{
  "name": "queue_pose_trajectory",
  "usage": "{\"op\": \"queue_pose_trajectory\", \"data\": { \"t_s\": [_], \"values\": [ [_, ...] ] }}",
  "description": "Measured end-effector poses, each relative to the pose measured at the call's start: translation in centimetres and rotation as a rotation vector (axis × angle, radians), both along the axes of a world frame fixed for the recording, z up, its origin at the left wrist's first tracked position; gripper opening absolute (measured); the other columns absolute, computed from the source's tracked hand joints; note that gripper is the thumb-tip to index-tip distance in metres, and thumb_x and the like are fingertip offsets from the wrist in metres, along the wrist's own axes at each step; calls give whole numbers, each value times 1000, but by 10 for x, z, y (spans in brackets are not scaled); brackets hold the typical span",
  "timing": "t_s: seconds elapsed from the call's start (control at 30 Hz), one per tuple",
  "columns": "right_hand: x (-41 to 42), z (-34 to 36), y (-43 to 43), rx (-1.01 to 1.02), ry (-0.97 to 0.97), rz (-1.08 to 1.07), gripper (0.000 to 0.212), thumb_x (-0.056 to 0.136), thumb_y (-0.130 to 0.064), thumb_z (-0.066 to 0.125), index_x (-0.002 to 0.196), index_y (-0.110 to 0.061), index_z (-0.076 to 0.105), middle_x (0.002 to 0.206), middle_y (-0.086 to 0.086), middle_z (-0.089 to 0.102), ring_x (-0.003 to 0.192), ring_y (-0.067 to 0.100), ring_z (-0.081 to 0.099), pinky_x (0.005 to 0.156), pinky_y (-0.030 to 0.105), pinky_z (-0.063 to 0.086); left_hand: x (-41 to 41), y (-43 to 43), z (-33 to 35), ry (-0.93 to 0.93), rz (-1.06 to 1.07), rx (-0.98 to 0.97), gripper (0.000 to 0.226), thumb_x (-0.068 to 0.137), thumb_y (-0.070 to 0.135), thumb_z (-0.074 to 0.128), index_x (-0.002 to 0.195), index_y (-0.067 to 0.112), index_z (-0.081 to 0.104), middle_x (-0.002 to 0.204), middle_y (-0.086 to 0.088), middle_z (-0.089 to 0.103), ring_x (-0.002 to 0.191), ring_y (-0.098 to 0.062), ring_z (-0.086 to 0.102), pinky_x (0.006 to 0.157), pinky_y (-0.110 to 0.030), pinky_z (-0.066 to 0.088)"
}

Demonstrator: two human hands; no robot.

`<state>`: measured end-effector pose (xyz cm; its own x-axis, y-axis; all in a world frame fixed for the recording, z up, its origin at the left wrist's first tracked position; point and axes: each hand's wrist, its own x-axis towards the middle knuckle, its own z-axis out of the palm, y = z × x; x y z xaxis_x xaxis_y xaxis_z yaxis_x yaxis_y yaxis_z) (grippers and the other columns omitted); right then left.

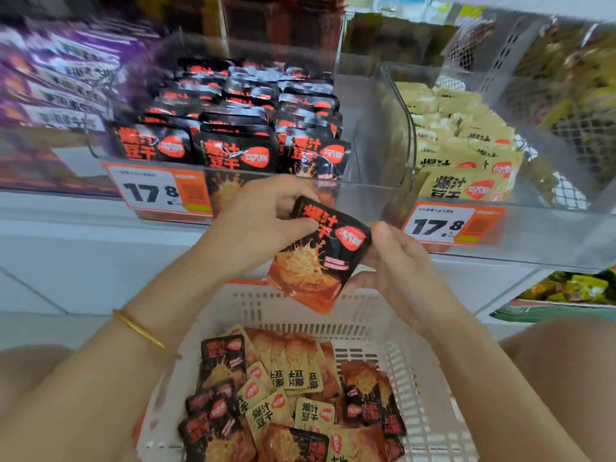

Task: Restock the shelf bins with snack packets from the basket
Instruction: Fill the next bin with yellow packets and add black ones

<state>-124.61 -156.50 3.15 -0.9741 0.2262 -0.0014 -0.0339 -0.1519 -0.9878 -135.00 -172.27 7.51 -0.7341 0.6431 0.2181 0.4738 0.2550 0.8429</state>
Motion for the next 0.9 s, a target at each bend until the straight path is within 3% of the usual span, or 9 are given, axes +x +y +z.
{"op": "queue_pose_trajectory", "data": {
  "t_s": [0.1,0.2,0.33,0.43,0.5,0.6,0.67,0.77,0.9],
  "values": [
    [-16,30,-3,172,85,-2,7,86,-25,66,88,-17,66,79,-2,69,68,10,64,52,24,52,-7,-5,16,29,100,189,19,82,6,68,85,24,63,82,6,70,74,-1,66,70,-17,51],
    [-40,58,-7,360,106,-136,8,85,-2,66,86,-10,65,73,8,65,60,12,59,49,22,51,-11,-2,22,222,237,299,23,85,6,64,102,21,61,94,5,68,87,-6,64,79,-21,51],
    [-72,94,-4,472,252,-465,6,86,-6,64,85,-12,64,70,2,65,52,11,56,48,26,50,-28,-2,15,707,398,149,31,85,13,56,115,6,59,118,-3,58,114,-18,50,101,-24,32],
    [-95,100,6,654,239,-601,7,80,-19,66,84,-15,61,78,4,67,65,21,63,60,41,54,-41,-2,5,798,357,-65,30,86,16,52,113,7,62,127,-10,57,126,-27,46,110,-39,27],
    [-102,93,9,789,121,-558,20,76,-20,68,92,-9,63,84,8,67,76,29,65,68,47,55,-41,0,-2,795,361,-149,31,86,17,52,114,10,61,129,-8,55,130,-26,43,113,-47,22],
    [-105,73,7,991,-101,-332,23,74,-13,74,93,-10,62,88,8,62,85,24,61,60,23,47,-40,1,-9,806,382,-172,30,86,17,51,113,12,62,126,-6,57,129,-25,43,116,-46,11],
    [-108,66,4,1229,-219,-295,27,74,-21,75,95,-10,61,99,12,60,92,29,58,65,26,41,-40,1,-10,792,386,-145,29,85,15,51,112,12,63,125,-5,58,128,-24,44,117,-42,8],
    [-115,71,5,1240,-339,-212,34,78,-26,73,101,-3,63,101,16,61,91,31,61,72,31,48,-39,1,-9,779,384,-128,28,84,12,53,110,12,64,124,-5,59,127,-24,45,117,-41,8],
    [-117,79,7,1168,-379,-119,25,80,-20,73,92,0,63,85,12,62,76,23,58,56,26,45,-39,0,-9,789,382,-123,28,84,12,53,110,11,64,124,-6,58,126,-24,44,116,-41,9]
  ]
}}
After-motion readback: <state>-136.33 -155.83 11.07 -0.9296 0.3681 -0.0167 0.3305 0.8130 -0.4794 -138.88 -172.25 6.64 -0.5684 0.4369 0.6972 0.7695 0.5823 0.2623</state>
